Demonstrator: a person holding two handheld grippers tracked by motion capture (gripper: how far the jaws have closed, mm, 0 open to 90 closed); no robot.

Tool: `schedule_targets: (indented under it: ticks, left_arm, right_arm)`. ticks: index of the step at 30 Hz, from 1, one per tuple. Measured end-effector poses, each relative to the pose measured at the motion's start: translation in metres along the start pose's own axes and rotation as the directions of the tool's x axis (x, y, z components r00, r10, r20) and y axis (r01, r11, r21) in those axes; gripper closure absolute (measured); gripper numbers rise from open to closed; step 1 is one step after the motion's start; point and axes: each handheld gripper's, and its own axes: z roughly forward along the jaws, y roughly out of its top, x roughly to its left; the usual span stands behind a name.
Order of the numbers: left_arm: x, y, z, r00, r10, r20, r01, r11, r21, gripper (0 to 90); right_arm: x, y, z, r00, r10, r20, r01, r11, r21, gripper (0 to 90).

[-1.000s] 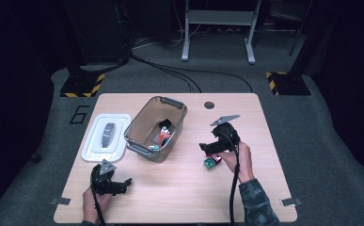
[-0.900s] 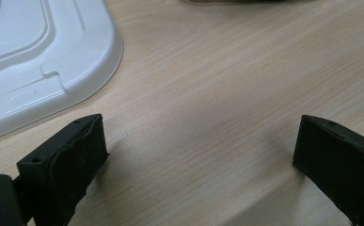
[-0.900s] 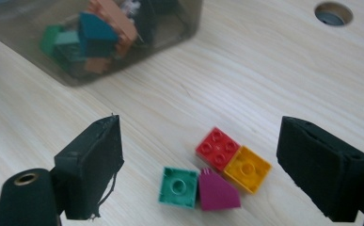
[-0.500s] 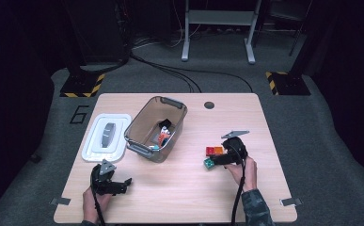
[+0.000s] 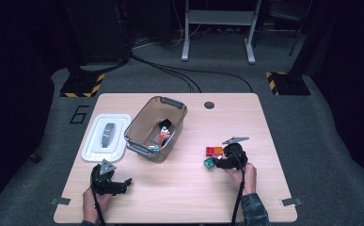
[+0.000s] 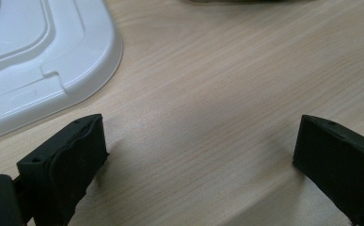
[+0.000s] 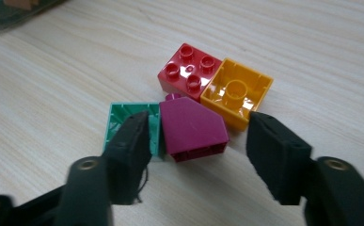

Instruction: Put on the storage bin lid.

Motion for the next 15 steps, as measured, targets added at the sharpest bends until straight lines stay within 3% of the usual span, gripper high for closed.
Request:
schedule_targets:
  ticks: [11, 15]
  left_arm:
    - [-0.0001, 0.0000, -0.0001, 1.0000, 0.000, -0.001, 0.000, 1.0000, 0.001, 2.8]
    - [0.0000, 0.0000, -0.0001, 1.0000, 0.000, -0.001, 0.000, 1.0000, 0.001, 2.9]
  right_arm:
    - [0.0002, 0.0000, 0.0028, 0.9997, -0.006, -0.023, 0.006, 1.0000, -0.003, 55.9]
    - [-0.0028, -0.0010, 0.0044, 0.9997, 0.001, -0.024, -0.001, 1.0000, -0.003, 57.0]
